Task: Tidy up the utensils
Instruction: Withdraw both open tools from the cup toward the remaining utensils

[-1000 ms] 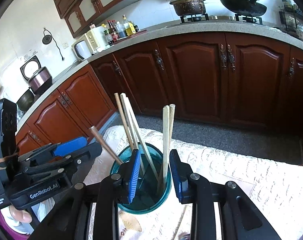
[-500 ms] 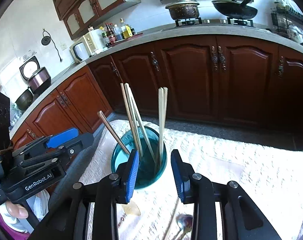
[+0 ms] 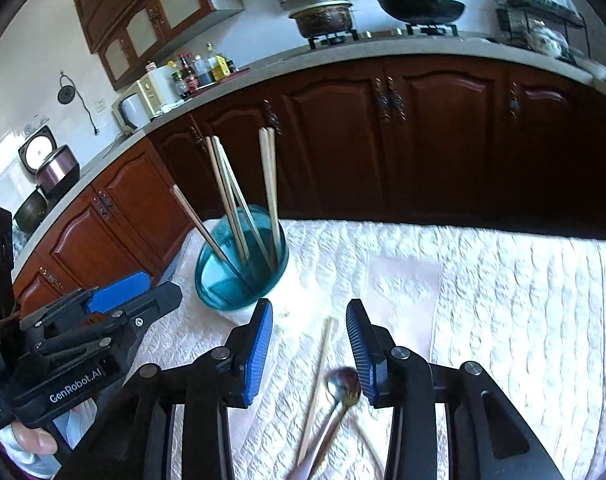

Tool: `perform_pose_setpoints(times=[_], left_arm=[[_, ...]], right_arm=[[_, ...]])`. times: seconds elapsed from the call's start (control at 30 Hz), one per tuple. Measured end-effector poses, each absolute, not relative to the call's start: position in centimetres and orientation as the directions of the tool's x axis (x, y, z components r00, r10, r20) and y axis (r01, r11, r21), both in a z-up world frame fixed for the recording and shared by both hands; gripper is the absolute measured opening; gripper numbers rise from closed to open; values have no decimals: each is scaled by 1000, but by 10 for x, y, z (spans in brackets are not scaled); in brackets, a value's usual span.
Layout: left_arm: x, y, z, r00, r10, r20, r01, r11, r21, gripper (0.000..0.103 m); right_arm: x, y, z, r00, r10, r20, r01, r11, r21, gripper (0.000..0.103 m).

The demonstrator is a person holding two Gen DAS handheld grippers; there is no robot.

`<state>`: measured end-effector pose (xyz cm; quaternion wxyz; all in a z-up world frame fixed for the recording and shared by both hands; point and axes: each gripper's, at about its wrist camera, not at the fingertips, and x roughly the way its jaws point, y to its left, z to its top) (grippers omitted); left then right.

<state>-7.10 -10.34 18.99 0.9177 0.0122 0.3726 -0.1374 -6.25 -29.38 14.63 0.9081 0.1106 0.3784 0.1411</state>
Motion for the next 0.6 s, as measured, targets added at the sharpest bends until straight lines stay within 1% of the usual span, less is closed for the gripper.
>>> perform_pose_setpoints(times=[0.43, 0.6], left_arm=[[-95, -136, 164, 630, -276, -726, 317, 945, -84, 48], [-97, -139, 147, 599, -282, -749, 319, 943, -100, 48]], right_arm=[[-98, -339, 117, 649, 286, -704, -85, 948, 307, 37], [-108, -355, 91, 616, 268, -741, -46, 951, 306, 38]])
